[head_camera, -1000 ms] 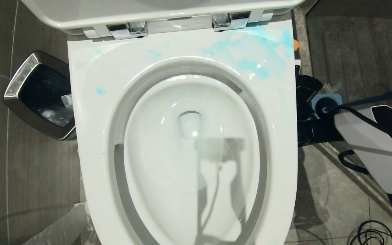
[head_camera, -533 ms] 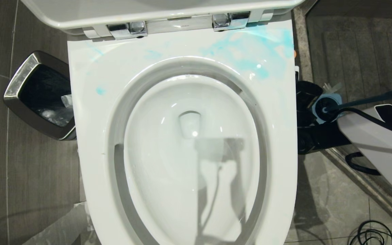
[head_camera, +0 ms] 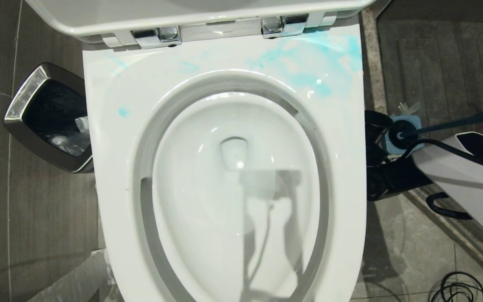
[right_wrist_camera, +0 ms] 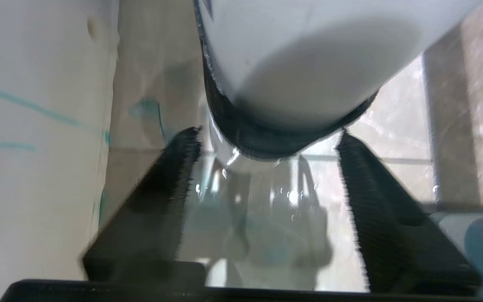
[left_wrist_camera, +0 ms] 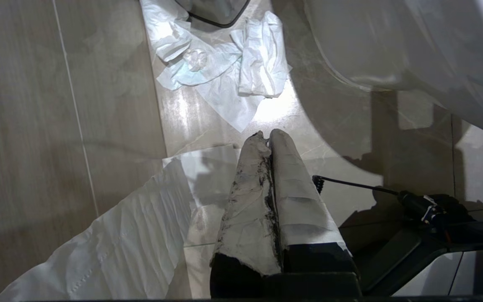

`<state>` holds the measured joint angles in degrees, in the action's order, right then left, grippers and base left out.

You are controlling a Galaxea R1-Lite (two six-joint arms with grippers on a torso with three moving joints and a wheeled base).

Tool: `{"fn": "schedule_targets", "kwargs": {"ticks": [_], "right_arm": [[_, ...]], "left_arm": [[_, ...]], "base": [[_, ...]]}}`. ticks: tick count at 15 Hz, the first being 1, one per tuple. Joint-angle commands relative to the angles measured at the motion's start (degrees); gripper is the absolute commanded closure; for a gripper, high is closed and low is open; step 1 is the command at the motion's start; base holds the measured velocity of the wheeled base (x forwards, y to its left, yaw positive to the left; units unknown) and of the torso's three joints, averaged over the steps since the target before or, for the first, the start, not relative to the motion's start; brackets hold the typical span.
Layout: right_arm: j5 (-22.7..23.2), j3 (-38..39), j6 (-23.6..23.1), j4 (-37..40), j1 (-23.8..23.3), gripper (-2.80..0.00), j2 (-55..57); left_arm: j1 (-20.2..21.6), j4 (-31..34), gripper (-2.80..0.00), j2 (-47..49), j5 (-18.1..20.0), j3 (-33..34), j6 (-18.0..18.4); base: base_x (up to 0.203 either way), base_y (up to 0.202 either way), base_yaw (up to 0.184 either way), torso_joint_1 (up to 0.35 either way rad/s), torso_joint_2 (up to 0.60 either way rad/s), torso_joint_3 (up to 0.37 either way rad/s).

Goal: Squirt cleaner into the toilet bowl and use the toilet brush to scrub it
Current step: Pour in the cleaning agent

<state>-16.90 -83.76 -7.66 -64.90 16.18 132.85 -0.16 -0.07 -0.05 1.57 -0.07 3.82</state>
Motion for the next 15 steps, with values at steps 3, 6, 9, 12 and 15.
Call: {"fn": "schedule_targets", "kwargs": {"ticks": [3,6,9,12,15], "right_arm": [[0.48,2.96,-2.96,-2.75,-0.71,-2.80,-1.08],[1.88,1.95,-4.96,-3.91,-0.86,-2.80,-0.84],[3.36,-2.37,-7.10,-5.90,-0.88,-2.80,0.75],[5.57,-5.43,-9.64,-6.78,-1.06,-2.80,2.30],[7.44,-7.79,-11.44,-8.30,-1.15,-2.80,4.63]], "left_arm": [[-0.02,-0.01,0.00,0.05,0.01,-0.01,0.00],[-0.02,-0.01,0.00,0.05,0.01,-0.01,-0.04],[-0.02,-0.01,0.00,0.05,0.01,-0.01,0.05],[-0.02,-0.01,0.00,0.05,0.01,-0.01,0.05],[-0.02,-0.01,0.00,0.05,0.01,-0.01,0.05]], "base": [[0.000,0.000,0.000,0.012,0.00,-0.001],[0.000,0.000,0.000,0.000,0.00,0.000],[0.000,0.000,0.000,0.000,0.00,0.000],[0.000,0.000,0.000,0.000,0.00,0.000],[0.000,0.000,0.000,0.000,0.00,0.000]]}}
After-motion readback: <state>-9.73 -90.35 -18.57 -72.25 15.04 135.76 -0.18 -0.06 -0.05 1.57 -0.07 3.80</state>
